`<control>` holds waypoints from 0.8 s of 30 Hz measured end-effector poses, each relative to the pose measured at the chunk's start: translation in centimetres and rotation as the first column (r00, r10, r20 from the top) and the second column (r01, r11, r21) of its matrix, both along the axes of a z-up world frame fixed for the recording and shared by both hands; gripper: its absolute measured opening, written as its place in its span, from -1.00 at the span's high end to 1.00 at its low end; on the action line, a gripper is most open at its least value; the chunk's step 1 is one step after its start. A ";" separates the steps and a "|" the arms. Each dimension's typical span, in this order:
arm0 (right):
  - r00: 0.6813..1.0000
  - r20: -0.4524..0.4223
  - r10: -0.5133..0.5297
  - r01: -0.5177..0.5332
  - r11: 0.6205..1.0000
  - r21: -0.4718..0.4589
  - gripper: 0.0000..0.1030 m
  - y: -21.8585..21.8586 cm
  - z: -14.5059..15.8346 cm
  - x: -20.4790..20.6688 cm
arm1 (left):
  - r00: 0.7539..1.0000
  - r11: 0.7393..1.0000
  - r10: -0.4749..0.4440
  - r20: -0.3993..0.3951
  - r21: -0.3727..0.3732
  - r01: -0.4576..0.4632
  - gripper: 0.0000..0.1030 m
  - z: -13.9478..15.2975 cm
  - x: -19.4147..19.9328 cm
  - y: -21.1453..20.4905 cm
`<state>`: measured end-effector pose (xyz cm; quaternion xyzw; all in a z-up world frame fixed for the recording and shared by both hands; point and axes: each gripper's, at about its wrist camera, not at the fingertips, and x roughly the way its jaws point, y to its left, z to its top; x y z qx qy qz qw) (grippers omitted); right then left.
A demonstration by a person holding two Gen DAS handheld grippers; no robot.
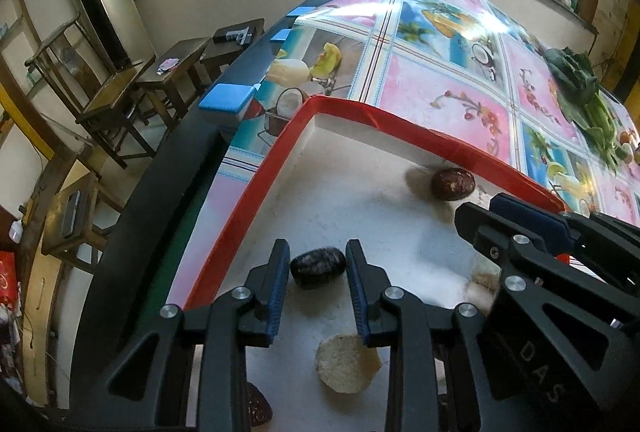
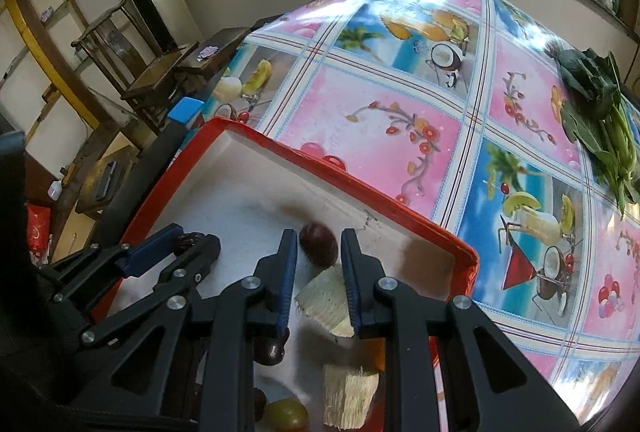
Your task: Organize fruits
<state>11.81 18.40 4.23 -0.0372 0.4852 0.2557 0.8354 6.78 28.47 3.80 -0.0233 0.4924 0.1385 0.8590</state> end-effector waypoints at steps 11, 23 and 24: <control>0.999 0.028 -0.015 0.016 0.999 -0.030 -0.01 0.7 -0.1 -0.4 | 1.000 1.000 -0.002 0.002 0.022 0.002 -0.22 -0.2 0.1 0.0; 0.998 0.040 -0.043 0.044 0.999 -0.025 -0.37 -0.4 0.1 -0.5 | 0.998 0.996 -0.049 0.047 0.074 0.045 -0.51 1.6 -1.2 -1.6; 0.998 0.045 -0.043 0.044 0.999 -0.023 -0.38 -0.5 0.3 -0.7 | 0.997 0.995 -0.052 0.052 0.082 0.048 -0.53 1.9 -1.5 -1.8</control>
